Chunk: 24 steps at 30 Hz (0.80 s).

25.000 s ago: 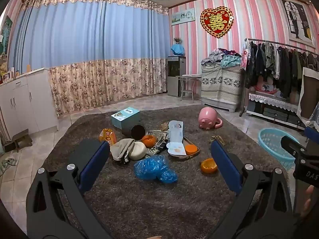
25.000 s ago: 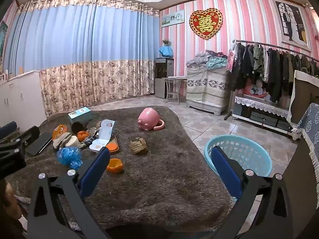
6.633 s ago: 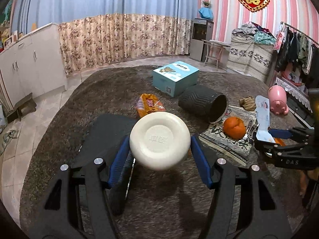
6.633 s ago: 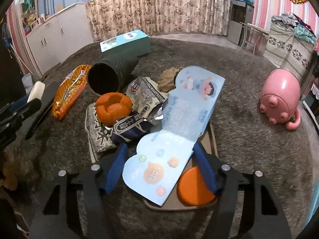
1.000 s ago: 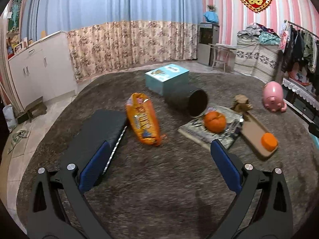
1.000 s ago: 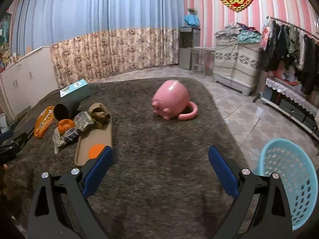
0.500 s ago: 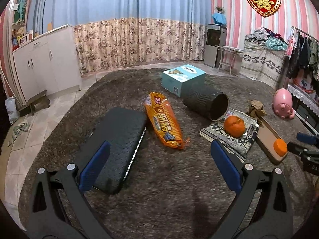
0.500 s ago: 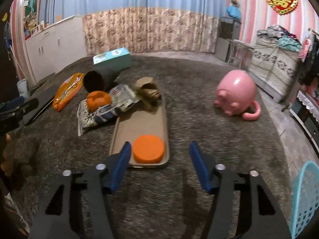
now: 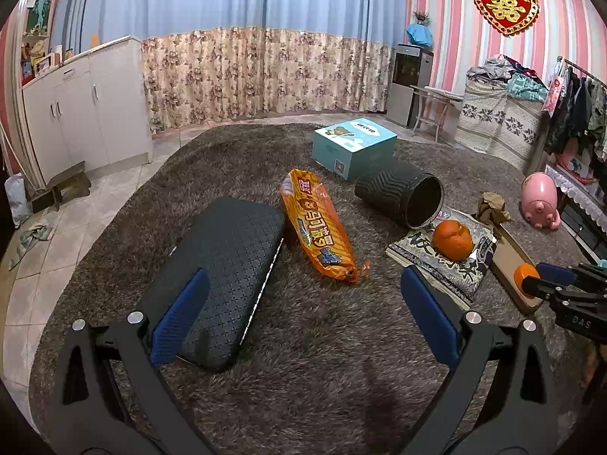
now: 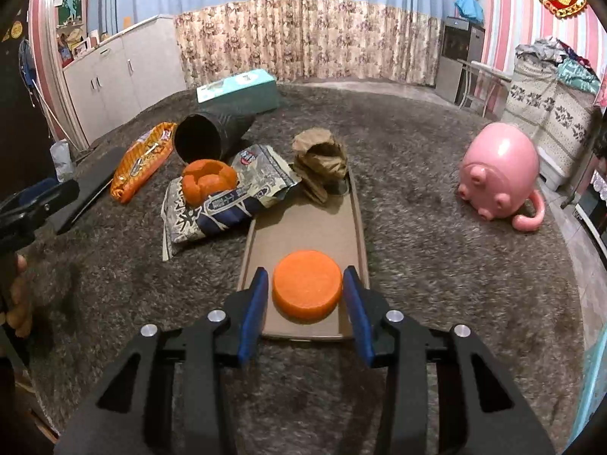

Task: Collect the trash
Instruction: 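Grasp the orange round lid on the tray with the right tool, then grasp the orange peel with the left tool while the right tool holds the orange lid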

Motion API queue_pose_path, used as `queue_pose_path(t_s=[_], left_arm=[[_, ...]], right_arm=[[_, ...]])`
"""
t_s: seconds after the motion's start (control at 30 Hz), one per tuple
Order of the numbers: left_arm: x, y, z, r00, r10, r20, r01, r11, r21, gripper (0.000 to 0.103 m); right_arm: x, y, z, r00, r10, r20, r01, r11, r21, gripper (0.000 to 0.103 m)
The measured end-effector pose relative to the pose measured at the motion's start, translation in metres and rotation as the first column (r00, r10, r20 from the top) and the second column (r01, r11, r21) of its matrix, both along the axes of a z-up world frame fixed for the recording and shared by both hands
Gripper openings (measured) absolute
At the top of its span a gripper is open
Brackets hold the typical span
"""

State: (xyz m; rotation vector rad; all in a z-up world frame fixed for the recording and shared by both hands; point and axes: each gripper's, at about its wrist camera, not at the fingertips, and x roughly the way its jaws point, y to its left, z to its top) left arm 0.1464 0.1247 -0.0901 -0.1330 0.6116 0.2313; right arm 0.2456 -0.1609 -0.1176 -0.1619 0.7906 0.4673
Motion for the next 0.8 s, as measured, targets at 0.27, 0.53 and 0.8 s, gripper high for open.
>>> queue_pose_path(t_s=[0.27, 0.53, 0.8], left_arm=[[0.011, -0.001, -0.004, 1.000, -0.008, -0.025, 0.008, 1.000, 0.003, 0.097], [0.032, -0.036, 0.000, 0.995, -0.095, -0.026, 0.096, 0.995, 0.026, 0.097], [0.075, -0.090, -0.004, 0.980, -0.185, -0.067, 0.187, 0.982, 0.036, 0.092]], right_arm=[[0.004, 0.000, -0.001, 1.000, -0.001, 0.010, 0.001, 1.000, 0.006, 0.040], [-0.008, -0.019, 0.023, 0.995, -0.039, 0.086, 0.038, 0.999, 0.023, 0.040], [-0.012, -0.063, 0.034, 0.984, -0.140, 0.109, 0.135, 0.990, 0.051, 0.040]])
